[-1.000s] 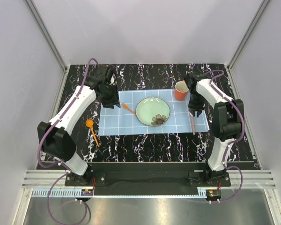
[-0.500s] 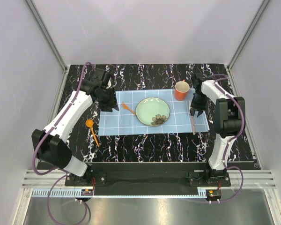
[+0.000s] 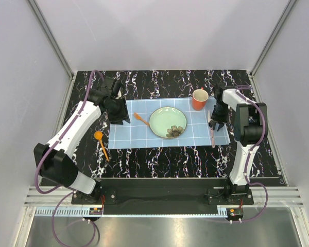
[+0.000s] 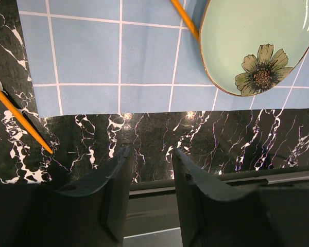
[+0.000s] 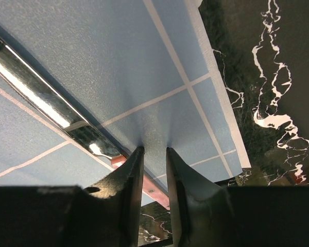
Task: Set the dinner table for one person
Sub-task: Place the knife on the napkin.
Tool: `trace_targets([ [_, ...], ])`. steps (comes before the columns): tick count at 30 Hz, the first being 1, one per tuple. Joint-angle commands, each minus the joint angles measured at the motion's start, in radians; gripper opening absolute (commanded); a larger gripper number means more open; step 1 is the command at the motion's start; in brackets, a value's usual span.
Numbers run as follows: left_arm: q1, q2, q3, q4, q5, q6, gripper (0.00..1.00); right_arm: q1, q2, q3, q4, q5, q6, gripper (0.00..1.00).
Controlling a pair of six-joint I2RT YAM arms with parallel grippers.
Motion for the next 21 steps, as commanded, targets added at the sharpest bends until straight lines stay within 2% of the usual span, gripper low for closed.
trace_targets([
  [1,-0.005,-0.014,0.027,0.002,0.004,-0.007,0.41,-0.004,0.033,0.031,0.006,-0.033,-0.017,0.31],
  [11,-0.017,0.002,0.007,0.003,-0.009,-0.01,0.41,-0.001,0.017,0.007,0.02,-0.094,-0.026,0.31],
  [21,-0.019,0.009,0.004,0.006,-0.011,-0.003,0.41,0.07,0.056,0.045,0.022,-0.148,-0.036,0.31],
])
